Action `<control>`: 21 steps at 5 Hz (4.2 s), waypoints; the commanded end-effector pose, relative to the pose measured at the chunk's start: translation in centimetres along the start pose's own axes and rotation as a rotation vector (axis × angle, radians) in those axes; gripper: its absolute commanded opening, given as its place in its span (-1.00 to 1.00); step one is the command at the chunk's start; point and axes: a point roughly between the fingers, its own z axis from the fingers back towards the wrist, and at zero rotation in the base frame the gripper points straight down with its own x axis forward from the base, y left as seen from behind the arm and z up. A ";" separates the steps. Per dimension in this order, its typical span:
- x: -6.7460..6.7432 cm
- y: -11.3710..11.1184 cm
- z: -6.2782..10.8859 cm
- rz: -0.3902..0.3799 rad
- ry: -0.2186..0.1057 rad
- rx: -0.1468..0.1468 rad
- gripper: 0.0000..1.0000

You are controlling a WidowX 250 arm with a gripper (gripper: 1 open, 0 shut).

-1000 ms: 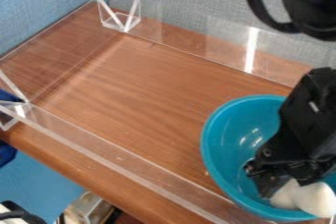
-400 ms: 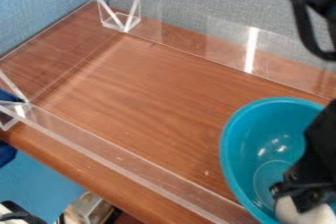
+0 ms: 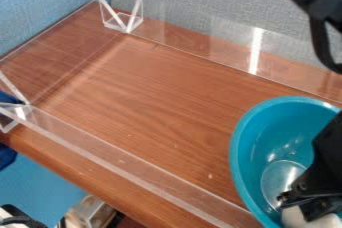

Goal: Put the mushroom in the blue bowl

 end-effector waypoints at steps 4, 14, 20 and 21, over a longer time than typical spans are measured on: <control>1.9 1.8 2.5 0.057 0.006 -0.074 -1.00; 3.2 2.2 2.0 -0.137 -0.027 -0.155 1.00; 8.0 4.9 6.8 -0.034 -0.025 -0.225 1.00; 9.7 6.1 8.4 -0.001 -0.022 -0.249 1.00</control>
